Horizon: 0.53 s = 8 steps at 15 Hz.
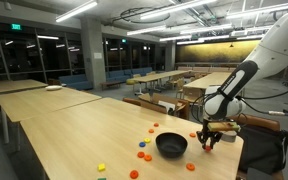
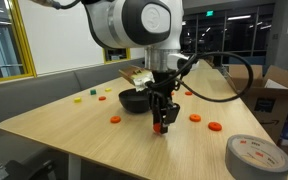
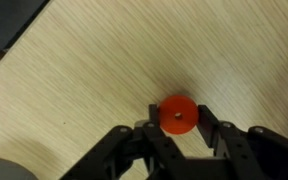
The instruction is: Pick up some of the yellow and orange objects from the table and put them in the bowl
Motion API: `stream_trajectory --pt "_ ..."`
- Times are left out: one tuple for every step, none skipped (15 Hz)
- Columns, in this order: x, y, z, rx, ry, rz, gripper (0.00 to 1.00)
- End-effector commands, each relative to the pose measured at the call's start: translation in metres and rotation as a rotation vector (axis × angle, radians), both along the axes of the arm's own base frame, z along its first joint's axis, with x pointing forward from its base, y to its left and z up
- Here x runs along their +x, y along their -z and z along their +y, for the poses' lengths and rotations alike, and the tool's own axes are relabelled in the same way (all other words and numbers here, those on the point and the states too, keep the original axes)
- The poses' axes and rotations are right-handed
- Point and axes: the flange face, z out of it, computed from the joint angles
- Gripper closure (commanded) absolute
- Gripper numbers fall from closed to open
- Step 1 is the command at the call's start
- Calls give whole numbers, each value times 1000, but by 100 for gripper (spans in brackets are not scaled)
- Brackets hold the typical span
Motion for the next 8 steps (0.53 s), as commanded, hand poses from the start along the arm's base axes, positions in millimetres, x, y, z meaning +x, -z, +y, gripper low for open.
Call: stream_trajectory --pt "18 -52 19 -74 -37 -40 82" --pt "26 -68 26 -103 -53 -59 82" --pt "34 -84 32 -129 -68 -76 82" --pt "42 -99 38 -149 -84 -92 82" --pt "52 -114 46 -165 -104 -114 82" --pt "63 -126 54 -173 -127 -136 82" --pt "73 -136 61 -172 -148 -158 82" --pt "84 -144 68 -167 -169 -179 82"
